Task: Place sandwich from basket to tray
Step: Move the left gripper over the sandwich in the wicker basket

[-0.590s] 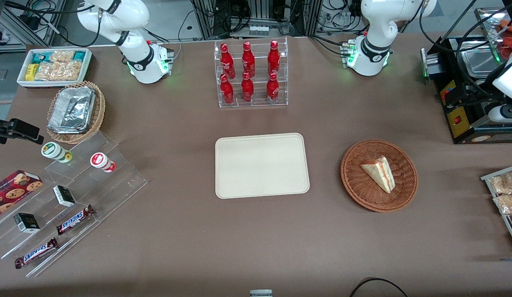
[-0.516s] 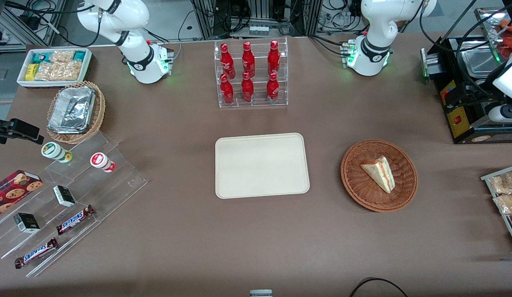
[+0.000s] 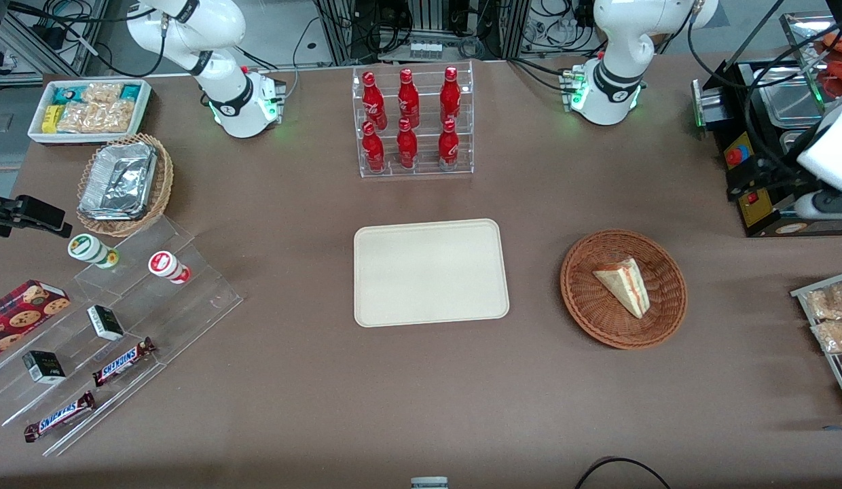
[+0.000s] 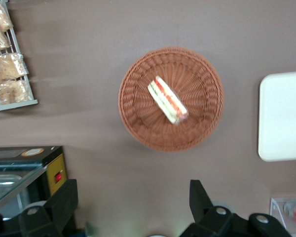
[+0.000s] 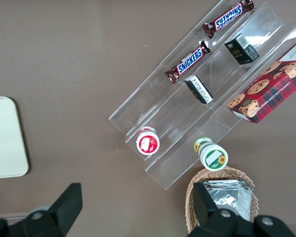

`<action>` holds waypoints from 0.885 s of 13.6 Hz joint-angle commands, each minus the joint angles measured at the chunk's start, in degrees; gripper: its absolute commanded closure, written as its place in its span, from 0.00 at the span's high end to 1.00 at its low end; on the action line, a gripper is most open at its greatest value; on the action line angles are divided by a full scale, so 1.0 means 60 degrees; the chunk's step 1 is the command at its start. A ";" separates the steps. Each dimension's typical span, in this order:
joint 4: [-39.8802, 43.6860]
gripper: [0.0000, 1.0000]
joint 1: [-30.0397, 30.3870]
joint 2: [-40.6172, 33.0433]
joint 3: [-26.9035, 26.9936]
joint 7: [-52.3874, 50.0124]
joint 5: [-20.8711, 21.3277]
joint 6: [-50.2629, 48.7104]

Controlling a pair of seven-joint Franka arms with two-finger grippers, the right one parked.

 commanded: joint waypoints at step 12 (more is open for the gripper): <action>-0.6482 1.00 -0.0132 -0.0450 -0.0802 -0.6356 0.0223 0.7684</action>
